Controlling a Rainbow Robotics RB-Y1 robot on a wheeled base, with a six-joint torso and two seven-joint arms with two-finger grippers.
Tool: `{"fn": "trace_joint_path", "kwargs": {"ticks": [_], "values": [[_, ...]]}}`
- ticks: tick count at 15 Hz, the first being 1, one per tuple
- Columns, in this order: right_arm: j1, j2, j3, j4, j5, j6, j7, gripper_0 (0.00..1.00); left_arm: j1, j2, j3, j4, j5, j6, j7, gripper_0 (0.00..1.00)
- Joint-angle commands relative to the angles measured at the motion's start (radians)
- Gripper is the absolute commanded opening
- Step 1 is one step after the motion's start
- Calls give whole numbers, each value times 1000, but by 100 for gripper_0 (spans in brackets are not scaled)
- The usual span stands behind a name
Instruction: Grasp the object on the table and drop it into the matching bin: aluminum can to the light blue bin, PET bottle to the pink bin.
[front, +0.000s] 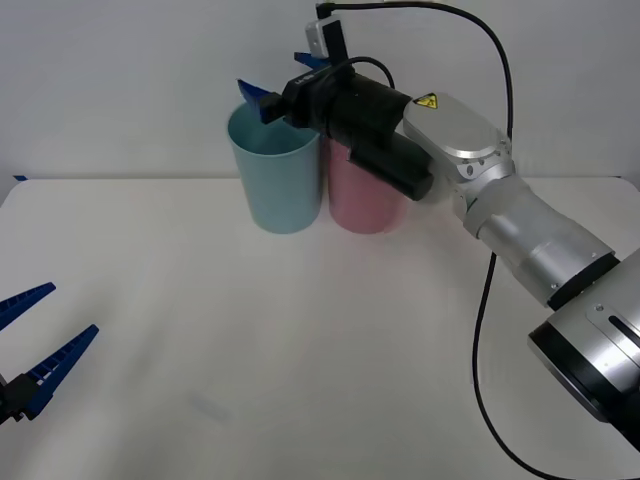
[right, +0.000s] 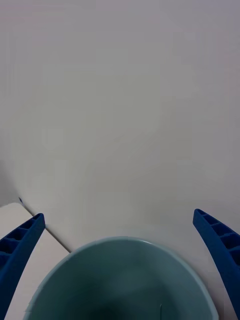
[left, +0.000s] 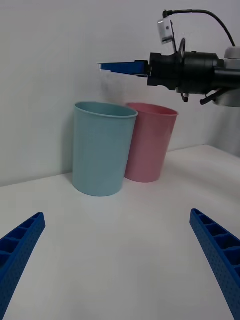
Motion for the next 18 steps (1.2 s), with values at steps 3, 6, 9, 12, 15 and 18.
{"fn": "trace_joint_path", "kwargs": {"ticks": [3, 6, 9, 12, 15, 18], "values": [[155, -93, -1, -223, 2, -45, -8, 100, 0, 0, 0, 0, 0, 0, 0, 100], [261, -168, -11, -367, 2, -101, -12, 100, 0, 0, 0, 0, 0, 0, 0, 100], [372, -234, -68, -476, 2, -215, -12, 100, 0, 0, 0, 0, 0, 0, 0, 100], [496, -291, -130, -565, 0, -313, -2, 100, 0, 0, 0, 0, 0, 0, 0, 100], [608, -335, -214, -628, 2, -428, 10, 100, 0, 0, 0, 0, 0, 0, 0, 100], [718, -361, -309, -667, 22, -531, 31, 100, 0, 0, 0, 0, 0, 0, 0, 100]]}}
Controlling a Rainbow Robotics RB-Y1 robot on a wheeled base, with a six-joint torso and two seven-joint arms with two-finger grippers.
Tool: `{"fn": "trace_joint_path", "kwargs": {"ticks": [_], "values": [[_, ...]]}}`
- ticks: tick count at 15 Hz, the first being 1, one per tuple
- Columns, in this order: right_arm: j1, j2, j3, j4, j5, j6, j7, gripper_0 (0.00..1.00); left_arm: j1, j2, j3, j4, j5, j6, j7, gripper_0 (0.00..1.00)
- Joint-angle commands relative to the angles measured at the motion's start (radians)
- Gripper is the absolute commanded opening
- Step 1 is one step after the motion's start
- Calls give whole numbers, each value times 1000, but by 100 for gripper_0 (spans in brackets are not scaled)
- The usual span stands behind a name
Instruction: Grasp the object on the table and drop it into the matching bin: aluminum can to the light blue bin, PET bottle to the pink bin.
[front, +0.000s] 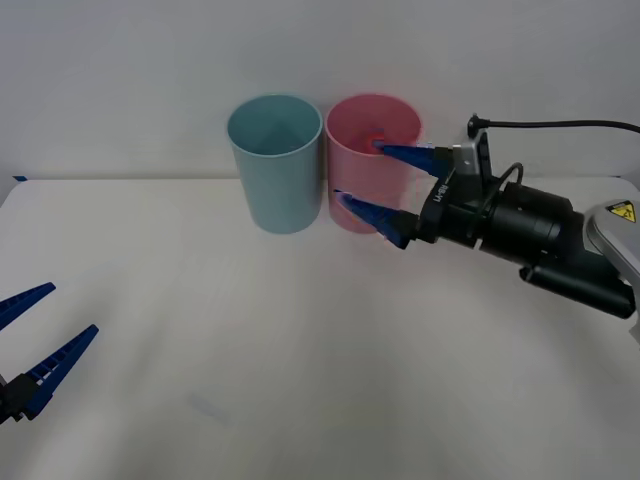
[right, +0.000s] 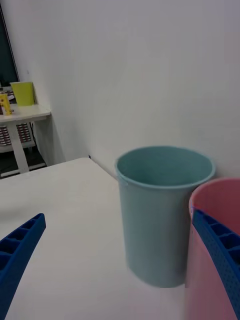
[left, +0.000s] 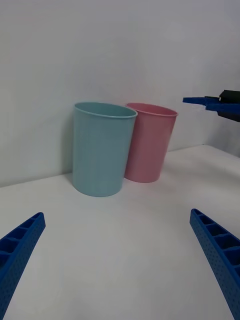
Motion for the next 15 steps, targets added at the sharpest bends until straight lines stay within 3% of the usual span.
{"fn": "trace_joint_path", "kwargs": {"ticks": [1, 4, 8, 15], "values": [[99, -12, -105, -28, 42, -97, 23, 100, 0, 0, 0, 0, 0, 0, 0, 100], [185, -12, -214, -30, 76, -193, 58, 100, 0, 0, 0, 0, 0, 0, 0, 100], [310, -18, -333, -30, 76, -219, 201, 100, 0, 0, 0, 0, 0, 0, 0, 100], [512, -16, -519, -30, 30, -280, 198, 100, 0, 0, 0, 0, 0, 0, 0, 100]]}}
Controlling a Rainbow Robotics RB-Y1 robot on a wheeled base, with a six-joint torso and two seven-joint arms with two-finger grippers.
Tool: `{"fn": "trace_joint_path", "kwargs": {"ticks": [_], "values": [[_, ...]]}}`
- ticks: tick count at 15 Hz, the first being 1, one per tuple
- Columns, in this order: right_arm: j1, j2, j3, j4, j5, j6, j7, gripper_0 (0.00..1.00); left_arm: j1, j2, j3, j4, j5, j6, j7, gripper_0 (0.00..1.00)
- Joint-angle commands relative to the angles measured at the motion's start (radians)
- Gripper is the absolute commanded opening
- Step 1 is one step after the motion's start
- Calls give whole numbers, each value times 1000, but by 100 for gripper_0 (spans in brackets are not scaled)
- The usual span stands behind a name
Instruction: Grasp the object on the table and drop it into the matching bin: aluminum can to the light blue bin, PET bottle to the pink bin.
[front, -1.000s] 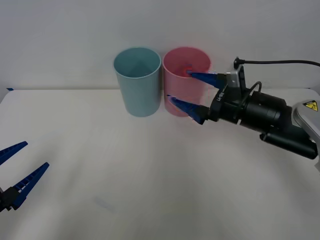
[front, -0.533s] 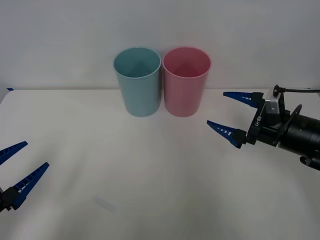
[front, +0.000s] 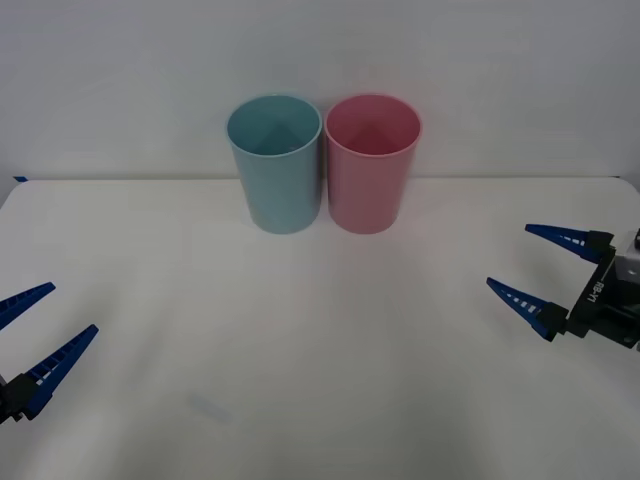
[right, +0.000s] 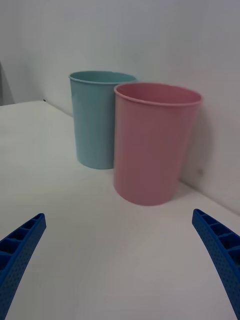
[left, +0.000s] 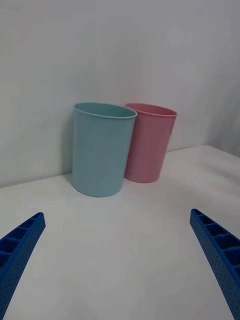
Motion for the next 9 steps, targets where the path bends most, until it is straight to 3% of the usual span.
{"fn": "trace_joint_path", "kwargs": {"ticks": [1, 9], "values": [[69, 0, -73, 0, -29, -25, -12, 100, 0, 0, 0, 0, 0, 0, 0, 100], [274, 0, -231, -69, -96, -85, -74, 100, 0, 0, 0, 0, 0, 0, 0, 100]]}}
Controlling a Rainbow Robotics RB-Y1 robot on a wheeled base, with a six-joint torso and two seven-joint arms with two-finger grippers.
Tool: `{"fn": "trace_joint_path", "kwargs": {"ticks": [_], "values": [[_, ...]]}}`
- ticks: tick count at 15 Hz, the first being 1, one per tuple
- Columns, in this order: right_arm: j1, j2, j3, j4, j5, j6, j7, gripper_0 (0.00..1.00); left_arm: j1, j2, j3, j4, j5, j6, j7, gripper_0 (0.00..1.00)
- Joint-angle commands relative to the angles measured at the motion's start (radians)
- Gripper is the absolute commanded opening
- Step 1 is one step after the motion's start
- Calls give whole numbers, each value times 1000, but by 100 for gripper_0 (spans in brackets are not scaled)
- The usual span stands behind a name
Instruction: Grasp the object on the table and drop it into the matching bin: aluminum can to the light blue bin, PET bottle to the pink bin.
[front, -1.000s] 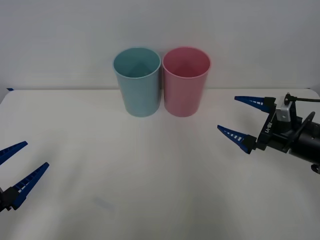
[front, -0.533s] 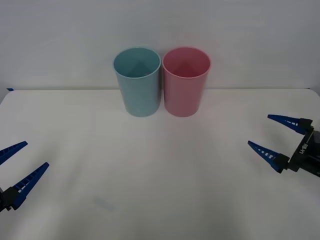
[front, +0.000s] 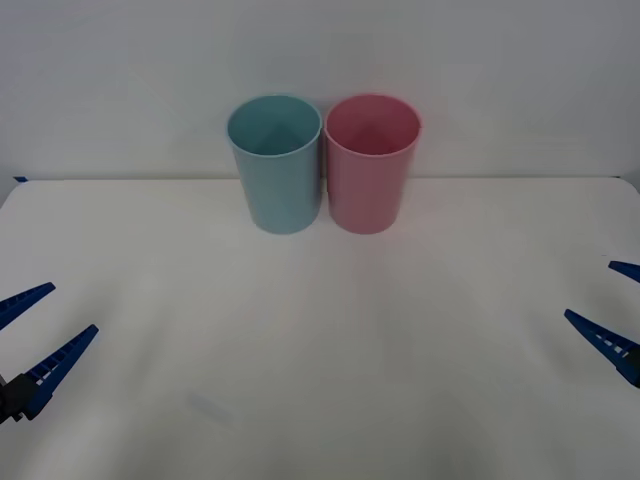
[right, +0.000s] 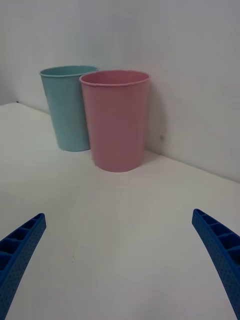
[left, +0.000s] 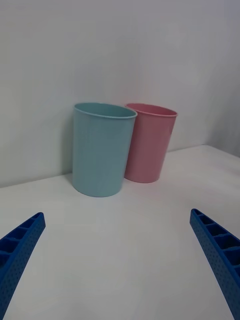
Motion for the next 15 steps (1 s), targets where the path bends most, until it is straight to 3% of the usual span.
{"fn": "trace_joint_path", "kwargs": {"ticks": [1, 6, 15], "values": [[56, 0, -27, -19, -26, -15, -24, 100, 0, 0, 0, 0, 0, 0, 0, 100], [142, 0, -67, -42, -73, -43, -64, 100, 0, 0, 0, 0, 0, 0, 0, 100], [168, 2, -82, -45, -76, -49, -81, 100, 0, 0, 0, 0, 0, 0, 0, 100]]}}
